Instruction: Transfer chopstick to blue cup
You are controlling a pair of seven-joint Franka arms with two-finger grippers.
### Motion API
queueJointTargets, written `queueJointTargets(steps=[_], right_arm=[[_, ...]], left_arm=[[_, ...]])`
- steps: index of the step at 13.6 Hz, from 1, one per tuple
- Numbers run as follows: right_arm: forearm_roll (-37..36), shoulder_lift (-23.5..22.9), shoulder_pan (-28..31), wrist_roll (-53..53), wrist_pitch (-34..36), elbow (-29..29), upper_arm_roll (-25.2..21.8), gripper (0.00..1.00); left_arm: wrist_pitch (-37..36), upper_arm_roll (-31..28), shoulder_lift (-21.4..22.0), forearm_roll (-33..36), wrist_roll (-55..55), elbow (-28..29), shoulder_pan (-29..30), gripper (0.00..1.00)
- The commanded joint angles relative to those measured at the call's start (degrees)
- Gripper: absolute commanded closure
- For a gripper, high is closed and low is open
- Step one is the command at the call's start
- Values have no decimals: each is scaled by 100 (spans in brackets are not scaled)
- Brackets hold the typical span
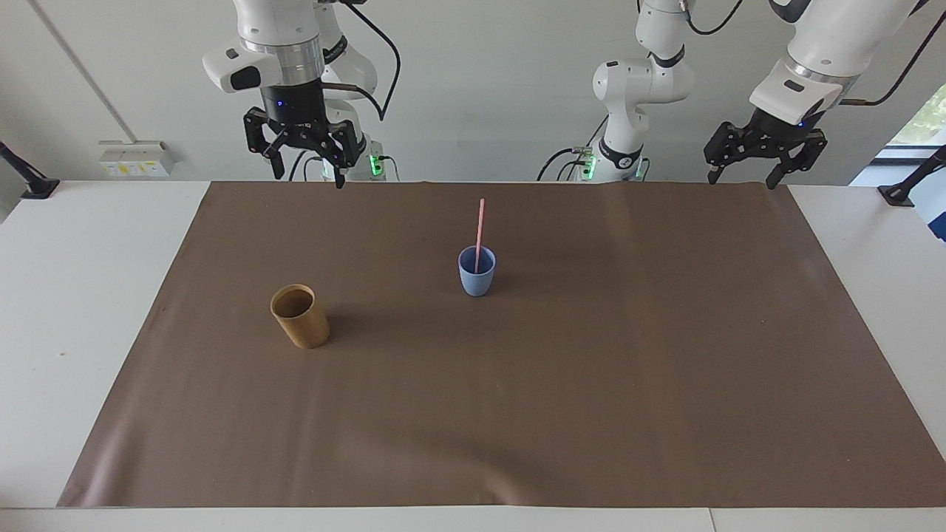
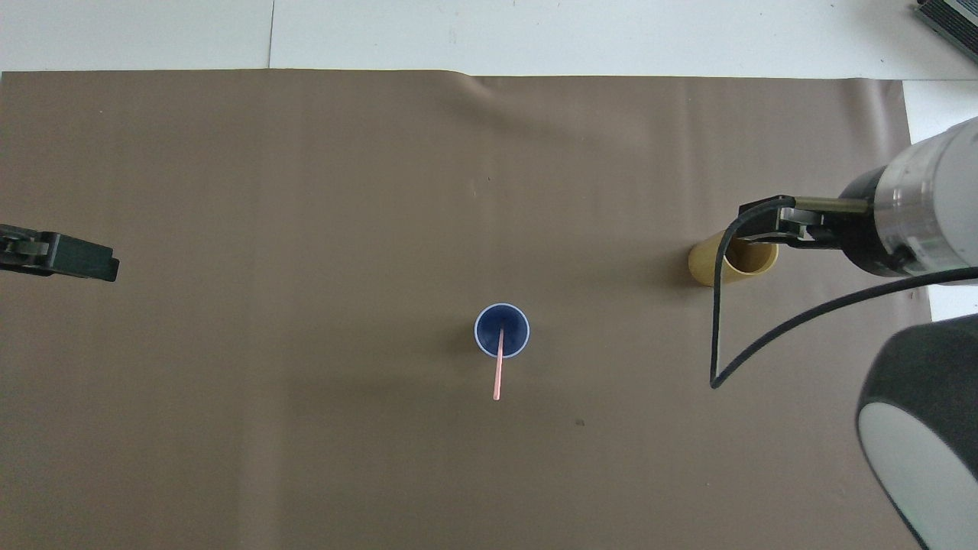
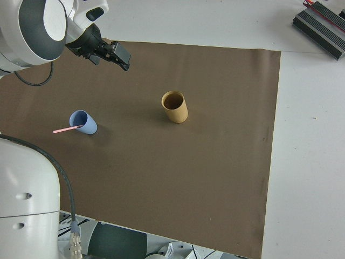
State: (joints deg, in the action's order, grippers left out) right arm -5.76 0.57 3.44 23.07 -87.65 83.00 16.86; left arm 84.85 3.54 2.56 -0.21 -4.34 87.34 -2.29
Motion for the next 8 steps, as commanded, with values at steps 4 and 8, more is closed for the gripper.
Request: queueJointTargets(steps=[4,8], right_arm=[[180,198,174,-713,380,164,-515,0],[427,154,-553,-1707,380,129,-1946,0]], left_arm=[[-57,68,17,12,-93,-32,106,0],[-65,68,26,12,-84,-24,106,0]])
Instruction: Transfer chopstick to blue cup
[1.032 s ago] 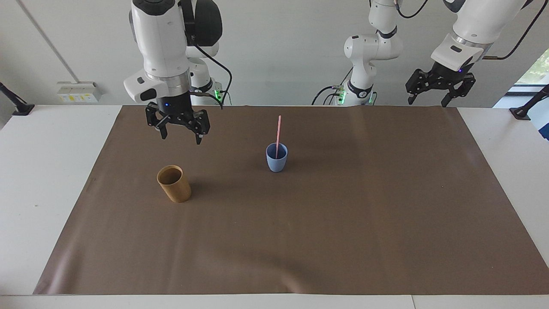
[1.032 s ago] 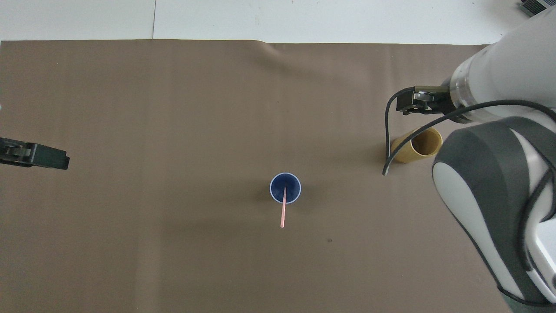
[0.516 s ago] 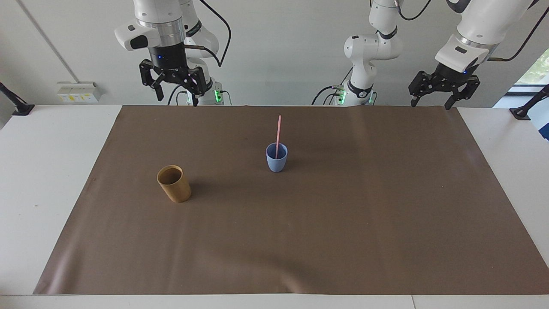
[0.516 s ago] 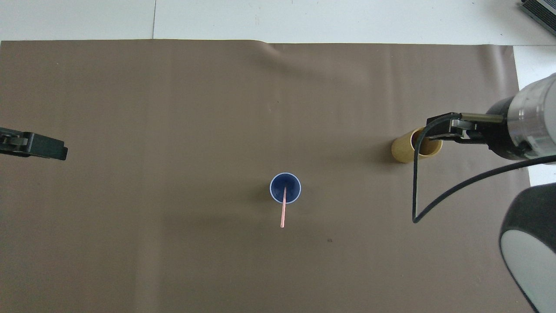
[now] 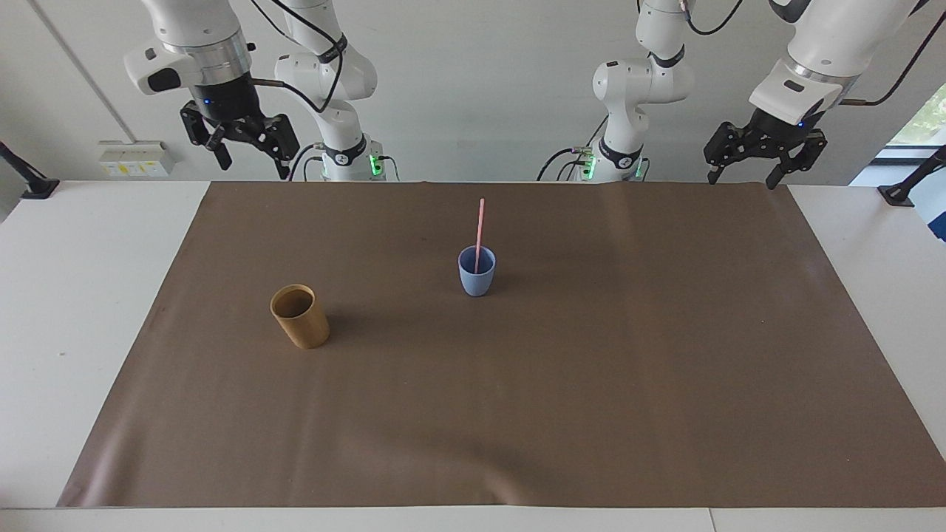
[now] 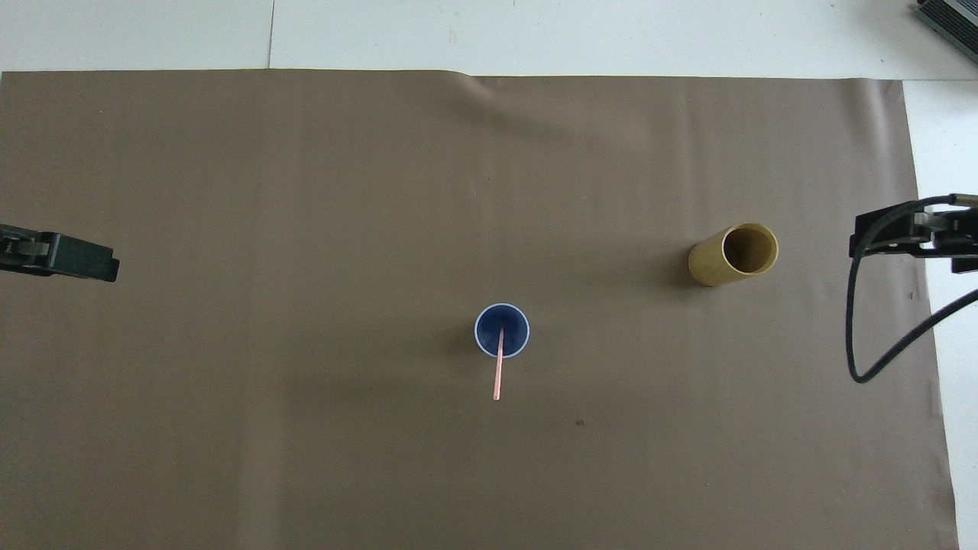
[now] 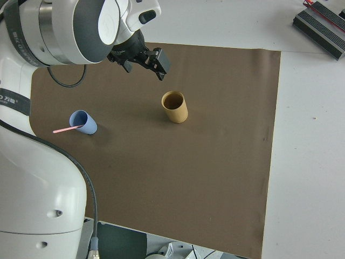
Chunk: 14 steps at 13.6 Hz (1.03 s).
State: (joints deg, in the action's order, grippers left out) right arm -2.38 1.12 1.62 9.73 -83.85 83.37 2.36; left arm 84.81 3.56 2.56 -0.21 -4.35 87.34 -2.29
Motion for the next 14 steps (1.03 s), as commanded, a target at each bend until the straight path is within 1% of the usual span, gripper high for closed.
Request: queueJointTargets(steps=[1,3,5,6,7,8,9,10,12,14], right_arm=[[89,108,-364,-575,122,83,-578,0],[72,230,-372,-551,229,196,-570,0],[63,555,-381,-542,-181,757,-561,0],[63,600,-381,-568,-202,812,-561,0],[97,557,-381,-603,-202,743,-561,0],[159,521,-416,-595,-63,595,-552,0],[151,504,-477,-595,261,454,-500,0],[203,495,-478,-638,429,348,-491,0],[230,573,-408,-831,562,425,-534,0],[212,574,-408,-832,511,435,-543,0]], left_arm=[[-88,65,26,12,-84,-24,106,0],[-97,65,34,12,-84,-6,106,0],[-97,65,34,12,-84,3,106,0],[-97,65,43,12,-93,3,106,0],[-97,65,34,12,-93,3,106,0],[-97,65,34,12,-93,3,106,0],[-97,65,43,12,-93,-6,106,0],[-97,65,43,12,-93,3,106,0],[-97,65,34,12,-102,3,106,0],[-105,65,43,12,-102,3,106,0]])
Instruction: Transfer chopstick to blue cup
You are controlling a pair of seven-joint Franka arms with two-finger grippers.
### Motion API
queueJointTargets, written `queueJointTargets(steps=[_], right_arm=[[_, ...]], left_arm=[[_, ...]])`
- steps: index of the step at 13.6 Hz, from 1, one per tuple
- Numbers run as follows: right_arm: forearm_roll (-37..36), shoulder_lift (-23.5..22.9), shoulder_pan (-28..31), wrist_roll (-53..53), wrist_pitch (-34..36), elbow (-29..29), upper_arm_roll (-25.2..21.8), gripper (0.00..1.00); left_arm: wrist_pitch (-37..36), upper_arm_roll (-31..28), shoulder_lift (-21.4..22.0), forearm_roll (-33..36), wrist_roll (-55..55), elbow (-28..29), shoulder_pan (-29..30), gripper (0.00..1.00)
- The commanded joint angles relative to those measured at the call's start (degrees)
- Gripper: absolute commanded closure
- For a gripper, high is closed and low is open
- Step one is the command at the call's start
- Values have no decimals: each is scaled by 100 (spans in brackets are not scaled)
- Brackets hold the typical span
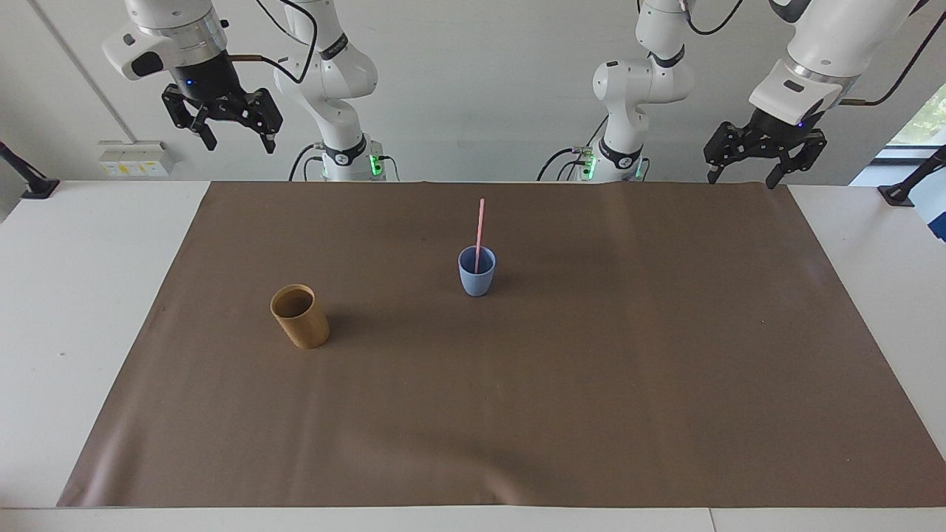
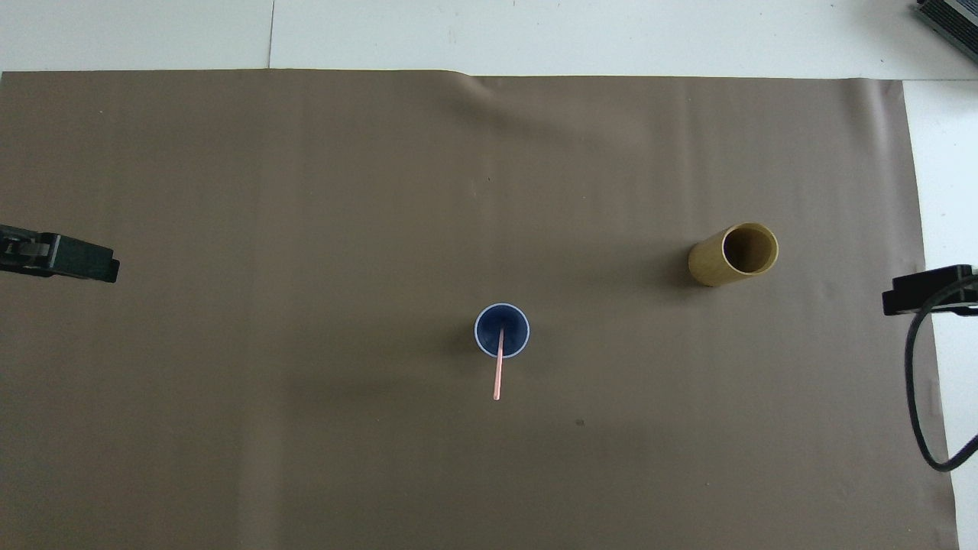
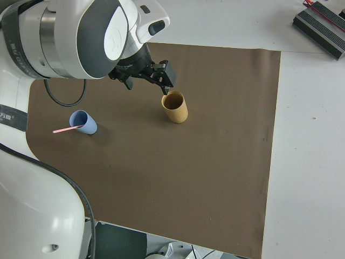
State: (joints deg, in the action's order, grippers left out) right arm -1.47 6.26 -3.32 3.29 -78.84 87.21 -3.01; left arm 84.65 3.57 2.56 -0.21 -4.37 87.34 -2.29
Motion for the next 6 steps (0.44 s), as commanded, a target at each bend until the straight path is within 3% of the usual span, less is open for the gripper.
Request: queueJointTargets(steps=[1,6], right_arm=[[112,68,85,-189,0,59,-7,0],[24,59,77,-189,-8,59,-7,0]], left_arm=[[-89,65,43,12,-99,2,106,0],[-89,65,43,12,-99,2,106,0]])
